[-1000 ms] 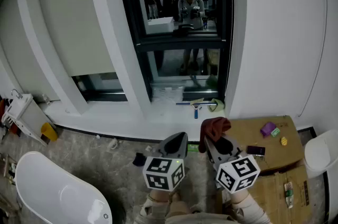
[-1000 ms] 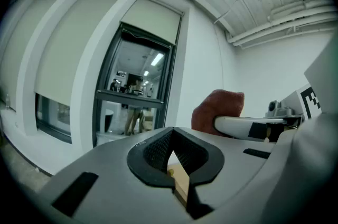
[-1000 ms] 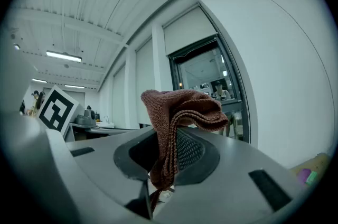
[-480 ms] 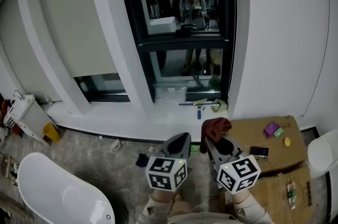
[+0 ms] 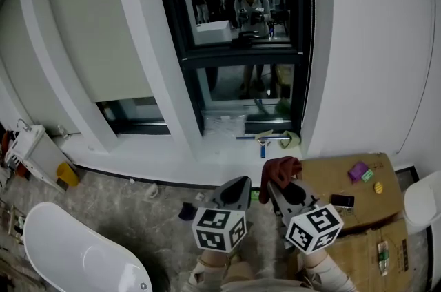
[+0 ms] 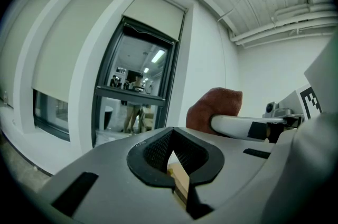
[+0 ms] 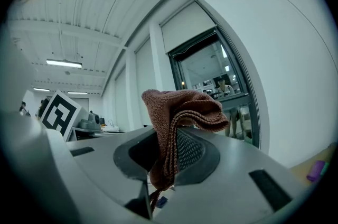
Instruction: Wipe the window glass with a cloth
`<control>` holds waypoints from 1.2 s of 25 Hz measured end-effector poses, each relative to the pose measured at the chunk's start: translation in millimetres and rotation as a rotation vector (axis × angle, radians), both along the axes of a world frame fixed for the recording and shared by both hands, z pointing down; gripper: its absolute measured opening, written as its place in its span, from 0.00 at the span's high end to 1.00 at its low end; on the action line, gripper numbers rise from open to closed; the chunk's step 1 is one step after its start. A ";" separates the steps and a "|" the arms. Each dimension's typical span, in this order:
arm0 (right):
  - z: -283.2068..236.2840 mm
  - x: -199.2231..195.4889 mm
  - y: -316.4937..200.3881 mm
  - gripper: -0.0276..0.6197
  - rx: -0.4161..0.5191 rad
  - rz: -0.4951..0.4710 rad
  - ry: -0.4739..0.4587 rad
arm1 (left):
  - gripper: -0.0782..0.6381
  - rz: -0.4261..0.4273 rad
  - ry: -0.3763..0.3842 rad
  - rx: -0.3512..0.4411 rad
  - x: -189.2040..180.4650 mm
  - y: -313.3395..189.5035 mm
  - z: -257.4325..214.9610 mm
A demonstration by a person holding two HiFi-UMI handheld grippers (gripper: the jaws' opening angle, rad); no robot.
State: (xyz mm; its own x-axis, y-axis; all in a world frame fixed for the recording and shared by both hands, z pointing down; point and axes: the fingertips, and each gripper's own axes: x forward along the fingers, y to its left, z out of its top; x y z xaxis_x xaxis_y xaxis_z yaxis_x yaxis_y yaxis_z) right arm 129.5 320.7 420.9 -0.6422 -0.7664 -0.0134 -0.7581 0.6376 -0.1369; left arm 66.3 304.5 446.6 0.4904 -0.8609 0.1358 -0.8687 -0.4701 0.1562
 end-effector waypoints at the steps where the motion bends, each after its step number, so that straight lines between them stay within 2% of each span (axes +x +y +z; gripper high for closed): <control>1: -0.1 -1.9 -4.4 0.87 -0.001 -0.002 -0.002 | 0.88 0.000 0.000 -0.002 -1.3 -4.6 1.0; 13: -6.9 -36.8 -89.0 0.87 0.013 -0.004 0.009 | 0.88 0.011 0.008 0.009 -34.0 -92.3 -2.7; 30: -17.5 -99.5 -224.8 0.87 0.024 0.082 -0.002 | 0.88 0.102 -0.011 0.025 -93.6 -233.5 -18.6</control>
